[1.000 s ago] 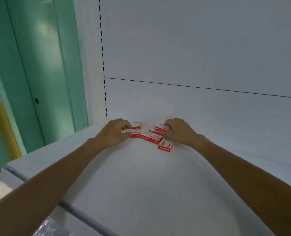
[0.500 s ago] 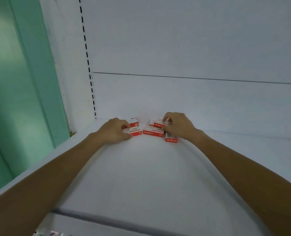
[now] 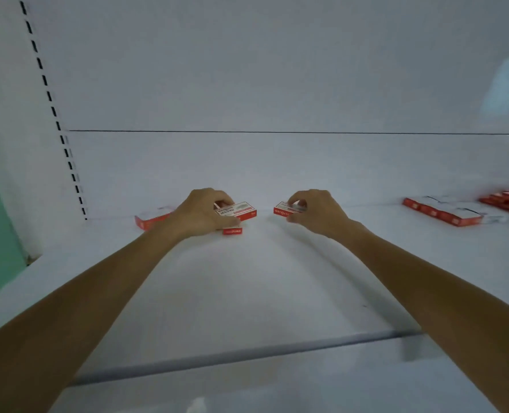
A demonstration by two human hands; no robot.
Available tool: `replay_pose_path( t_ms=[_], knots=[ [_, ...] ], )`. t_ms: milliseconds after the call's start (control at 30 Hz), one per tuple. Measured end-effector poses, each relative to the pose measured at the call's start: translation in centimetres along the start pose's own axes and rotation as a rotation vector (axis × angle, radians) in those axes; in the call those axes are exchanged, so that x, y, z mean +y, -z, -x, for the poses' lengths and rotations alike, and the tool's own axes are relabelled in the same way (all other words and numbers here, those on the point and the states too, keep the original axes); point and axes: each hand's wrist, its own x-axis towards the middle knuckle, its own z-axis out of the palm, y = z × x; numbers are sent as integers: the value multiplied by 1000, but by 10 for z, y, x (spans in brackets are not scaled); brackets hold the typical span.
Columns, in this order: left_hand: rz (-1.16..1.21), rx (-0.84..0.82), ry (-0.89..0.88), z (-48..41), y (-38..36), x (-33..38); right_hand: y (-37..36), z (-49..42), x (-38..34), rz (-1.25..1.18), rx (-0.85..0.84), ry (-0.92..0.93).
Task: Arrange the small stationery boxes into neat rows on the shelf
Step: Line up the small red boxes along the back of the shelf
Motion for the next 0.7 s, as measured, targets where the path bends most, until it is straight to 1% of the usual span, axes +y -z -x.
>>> replay_pose_path(
  t_ms=[233,433,533,700],
  knots=[
    [97,-120,-155,-31,-65,94,70,45,84,112,88,-159],
    [171,-205,-269,-51,-139,200,148,103,171,225,106,-293],
    [187,-222,-334,-57,-175,256,187,137,219,227,127,-396],
    [197,-240,-426,-58,-228,336,237,193,286,229,189,-517]
  ],
)
